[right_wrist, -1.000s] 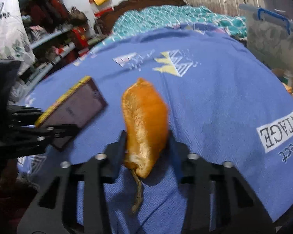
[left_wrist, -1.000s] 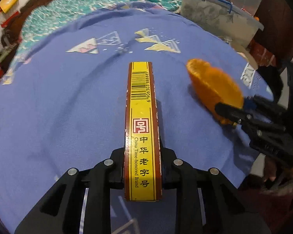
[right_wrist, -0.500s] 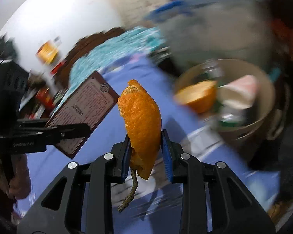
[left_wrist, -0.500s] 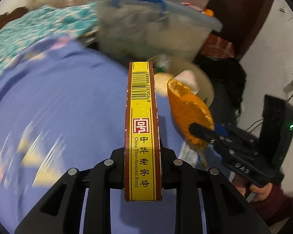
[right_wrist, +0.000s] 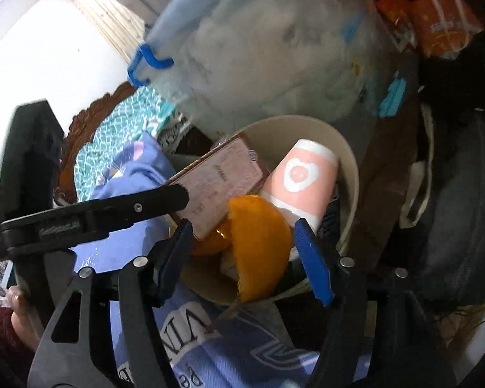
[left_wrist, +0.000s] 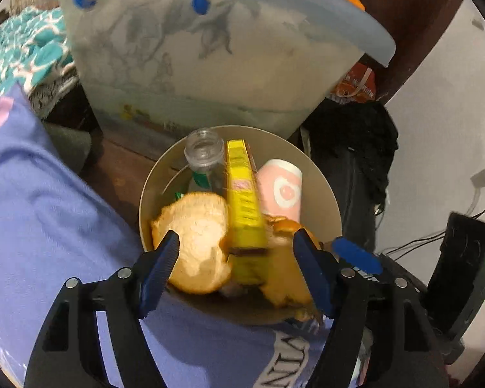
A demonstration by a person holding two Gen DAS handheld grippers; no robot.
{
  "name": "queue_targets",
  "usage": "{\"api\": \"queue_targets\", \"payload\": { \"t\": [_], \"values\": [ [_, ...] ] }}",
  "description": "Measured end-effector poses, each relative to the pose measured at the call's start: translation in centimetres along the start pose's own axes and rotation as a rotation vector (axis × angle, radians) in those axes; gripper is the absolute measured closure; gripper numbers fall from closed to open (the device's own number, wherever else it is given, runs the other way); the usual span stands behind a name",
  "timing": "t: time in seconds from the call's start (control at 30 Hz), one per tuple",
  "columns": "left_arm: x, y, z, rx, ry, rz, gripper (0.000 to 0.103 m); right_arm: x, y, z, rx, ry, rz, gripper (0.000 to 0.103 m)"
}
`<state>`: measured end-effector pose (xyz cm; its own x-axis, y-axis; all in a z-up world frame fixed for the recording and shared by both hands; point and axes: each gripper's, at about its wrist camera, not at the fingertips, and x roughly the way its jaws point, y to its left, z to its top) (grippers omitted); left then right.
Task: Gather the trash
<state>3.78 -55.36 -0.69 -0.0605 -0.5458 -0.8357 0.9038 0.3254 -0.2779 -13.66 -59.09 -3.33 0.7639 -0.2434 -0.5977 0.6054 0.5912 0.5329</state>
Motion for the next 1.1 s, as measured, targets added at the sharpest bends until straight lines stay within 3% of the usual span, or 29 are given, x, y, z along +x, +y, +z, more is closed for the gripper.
{"api": "queue_targets", "payload": {
  "t": [0.17,0.37,0.77,1.1],
  "values": [
    [-3.0,1.2,-2.9,0.011,-0.039,0.026,0.034,-2.5,2.0,-3.0,-0.048,-0.088,-0.052,0.036],
    [-6.3,3.0,-9.5,-0.021,-0.06,0.072,0.033,-4.2,6.1,-6.5,-0.141,-0.143,-0.068,0.036],
    [-14.4,6.6,-21.4,-0.139,-0.151,0.284,0.028,-4.8,14.1,-14.9,-0.185,-0.012,0.048,0.033],
    [-19.4,7.9,-28.3,-0.218,-0.218,0.382,0.027,-6.8,18.7,-17.8,-0.25,0.008,0.06,0.024]
  ]
}}
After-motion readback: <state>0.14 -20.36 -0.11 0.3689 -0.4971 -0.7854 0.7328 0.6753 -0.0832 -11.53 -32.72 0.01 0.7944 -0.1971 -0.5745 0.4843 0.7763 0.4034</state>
